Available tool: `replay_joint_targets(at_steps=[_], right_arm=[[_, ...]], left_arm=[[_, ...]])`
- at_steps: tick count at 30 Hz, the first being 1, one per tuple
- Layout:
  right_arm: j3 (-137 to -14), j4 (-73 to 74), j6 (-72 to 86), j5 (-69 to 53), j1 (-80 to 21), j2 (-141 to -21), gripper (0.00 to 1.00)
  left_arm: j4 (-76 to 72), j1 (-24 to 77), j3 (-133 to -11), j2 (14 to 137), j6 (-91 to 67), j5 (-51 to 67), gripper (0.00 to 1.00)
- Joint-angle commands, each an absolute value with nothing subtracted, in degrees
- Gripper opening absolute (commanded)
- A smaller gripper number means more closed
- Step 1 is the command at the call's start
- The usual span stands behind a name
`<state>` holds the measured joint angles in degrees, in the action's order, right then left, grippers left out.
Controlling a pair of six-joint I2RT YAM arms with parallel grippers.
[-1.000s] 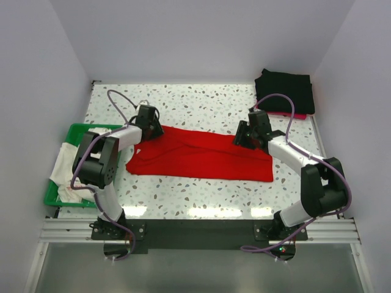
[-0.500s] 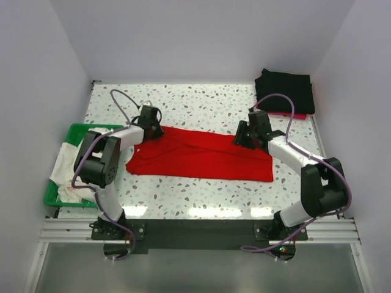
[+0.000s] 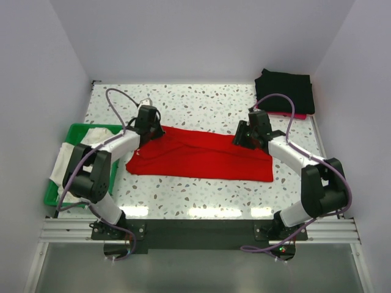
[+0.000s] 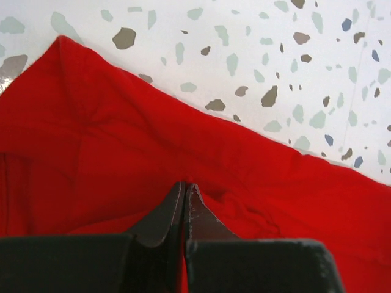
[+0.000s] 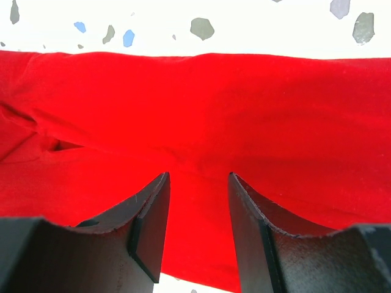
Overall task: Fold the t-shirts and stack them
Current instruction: Fold the tshirt
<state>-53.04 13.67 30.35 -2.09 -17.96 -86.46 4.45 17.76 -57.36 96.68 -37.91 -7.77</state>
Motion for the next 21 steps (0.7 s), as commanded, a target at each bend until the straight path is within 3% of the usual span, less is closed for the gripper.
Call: replay_joint_targets(at_steps=[1, 21], right_arm=[[-54.05, 12.39, 29.53, -2.29, -17.84, -83.76, 0.47], [-52.3, 12.48, 30.15, -2.11, -17.93, -81.21, 0.47]], left_arm=[[3.34, 19.16, -54.85, 92.73, -38.67, -6.68, 0.0], [-3.69, 24.61, -36.04, 77.78, -43.06, 1.49, 0.0]])
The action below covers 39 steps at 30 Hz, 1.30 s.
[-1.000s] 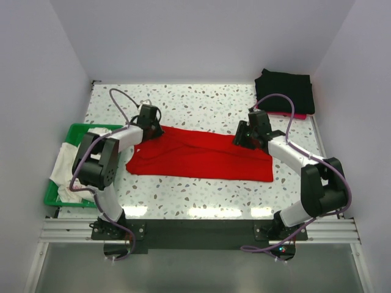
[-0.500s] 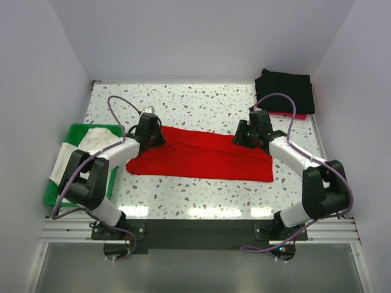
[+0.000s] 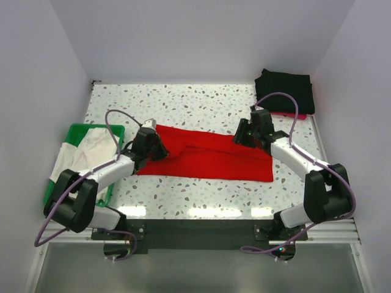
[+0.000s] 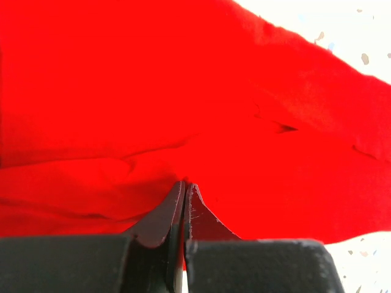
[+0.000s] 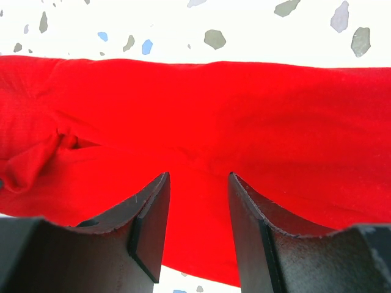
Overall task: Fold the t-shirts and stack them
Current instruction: Fold the tshirt
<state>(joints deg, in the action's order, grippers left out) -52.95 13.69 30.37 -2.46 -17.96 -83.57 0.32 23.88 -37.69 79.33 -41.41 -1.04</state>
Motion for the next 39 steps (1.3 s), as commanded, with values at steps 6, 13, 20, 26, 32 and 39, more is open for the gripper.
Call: replay_joint_targets(at_steps=[6, 13, 20, 26, 32, 39], right_arm=[[-51.77, 12.66, 30.32, -1.76, -18.02, -80.6, 0.47], [-51.33, 12.83, 30.41, -1.49, -17.93, -80.16, 0.47], [-51.5, 13.44, 29.97, -1.32, -17.93, -79.98, 0.47], [-53.34, 16.25, 28.48, 1.04, -17.93, -81.38, 0.47], [-59.4, 22.22, 26.02, 6.15, -17.93, -86.3, 0.47], [-65.65, 26.63, 24.08, 12.3, -17.93, -95.35, 0.48]], left_arm=[[-5.71, 25.93, -33.14, 76.99, -44.56, 3.25, 0.0], [-7.47, 27.16, -30.94, 76.55, -45.79, 4.75, 0.07], [-6.86, 27.16, -29.97, 73.04, -46.41, 4.92, 0.33], [-1.26, 27.16, -32.6, 69.17, -47.89, 0.11, 0.38], [5.53, 26.89, -37.61, 74.52, -54.56, -11.67, 0.23], [5.54, 24.53, -42.35, 85.76, -60.55, -13.98, 0.21]])
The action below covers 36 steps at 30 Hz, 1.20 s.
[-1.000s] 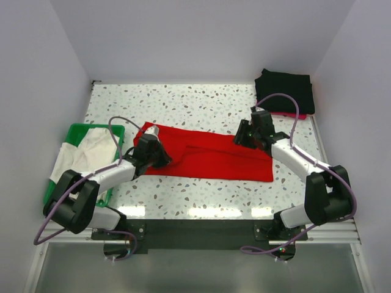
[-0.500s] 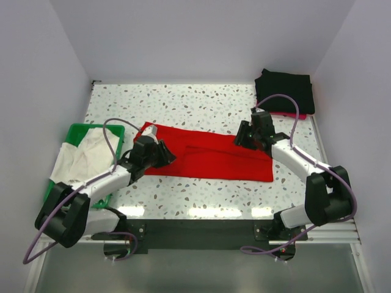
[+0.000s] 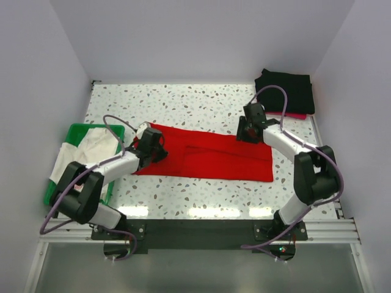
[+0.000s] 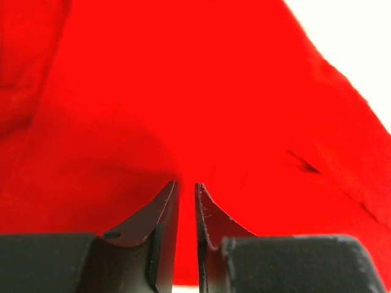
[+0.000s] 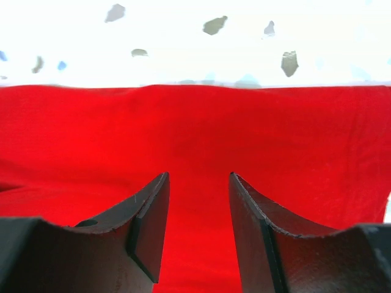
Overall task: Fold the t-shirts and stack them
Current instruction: Fold the tshirt
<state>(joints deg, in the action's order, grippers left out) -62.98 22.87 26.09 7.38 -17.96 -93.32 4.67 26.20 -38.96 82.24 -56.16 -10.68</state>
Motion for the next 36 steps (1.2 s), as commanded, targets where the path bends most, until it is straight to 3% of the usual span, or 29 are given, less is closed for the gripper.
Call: replay_joint_targets(at_steps=[1, 10, 18, 22, 27, 30, 36], right_arm=[[-65.83, 27.07, 24.08, 13.61, -17.93, -97.19, 0.48], [-62.59, 26.2, 26.71, 11.7, -17.93, -101.25, 0.48], [-46.01, 11.36, 40.3, -3.93, -20.55, -94.77, 0.48], [-37.89, 0.98, 52.62, -5.28, -30.03, -89.66, 0.48], [-40.24, -7.99, 65.12, -2.11, -47.33, -90.96, 0.48], [-45.86, -9.14, 66.01, -0.18, -51.4, -95.09, 0.48], [-55.18, -3.0, 59.44, 0.95, -51.42, -97.91, 0.49]], left_arm=[[5.54, 24.17, -42.89, 86.91, -60.9, -13.89, 0.2], [5.36, 18.64, -51.4, 99.66, -57.41, -11.7, 0.19], [8.26, 14.6, -71.5, 116.42, -47.56, -6.95, 0.2], [11.6, 13.71, -85.32, 125.58, -41.59, -2.3, 0.27], [10.81, 13.01, -100.09, 134.55, -35.69, 7.54, 0.43], [8.09, 12.66, -106.75, 138.68, -33.84, 15.36, 0.52], [2.12, 11.17, -114.07, 141.59, -35.59, 25.92, 0.61]])
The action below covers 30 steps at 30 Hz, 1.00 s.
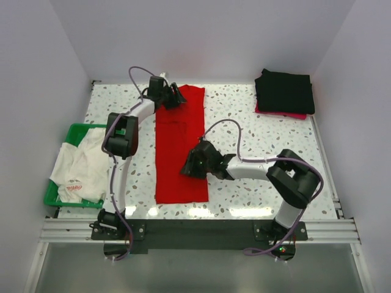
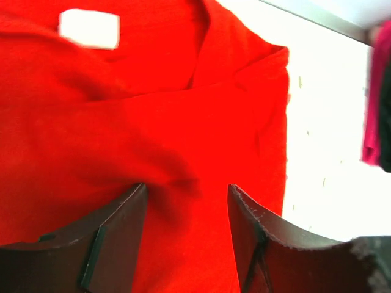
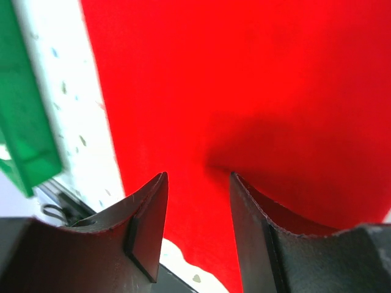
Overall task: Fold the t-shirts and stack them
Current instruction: Fold the tshirt
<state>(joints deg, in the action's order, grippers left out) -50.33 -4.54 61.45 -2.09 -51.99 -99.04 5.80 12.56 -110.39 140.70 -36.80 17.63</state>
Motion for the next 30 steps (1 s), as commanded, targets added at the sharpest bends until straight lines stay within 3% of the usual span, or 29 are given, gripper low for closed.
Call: replay_joint_targets(at_steps=[1, 7, 10, 20, 25, 30], right_arm=[[-55.54, -1.94, 58.63, 1.4, -51.42, -97.48, 0.49], [-53.35, 3.41, 53.79, 4.39, -51.42, -89.75, 0.49], [-51.33, 6.49, 50.9, 6.76, -51.42, -85.35, 0.49], [-52.29, 19.42, 39.03, 10.79, -54.05, -82.09, 0.48], [-52.47, 22.32, 37.71, 14.58, -59.67, -83.41, 0.47], [-53.26, 22.42, 37.79, 17.84, -64.77, -85.6, 0.47]], left_arm=[[1.24, 10.99, -114.52, 141.42, -36.12, 26.54, 0.61], [-2.28, 9.93, -114.09, 135.89, -37.87, 30.5, 0.62], [-4.3, 9.76, -107.42, 128.43, -39.63, 29.19, 0.62], [-0.1, 13.61, -55.88, 85.23, -49.83, 2.84, 0.48], [11.57, 19.59, -40.8, 69.02, -52.11, -9.12, 0.46], [20.72, 21.27, -29.89, 57.14, -53.17, -9.58, 0.46]])
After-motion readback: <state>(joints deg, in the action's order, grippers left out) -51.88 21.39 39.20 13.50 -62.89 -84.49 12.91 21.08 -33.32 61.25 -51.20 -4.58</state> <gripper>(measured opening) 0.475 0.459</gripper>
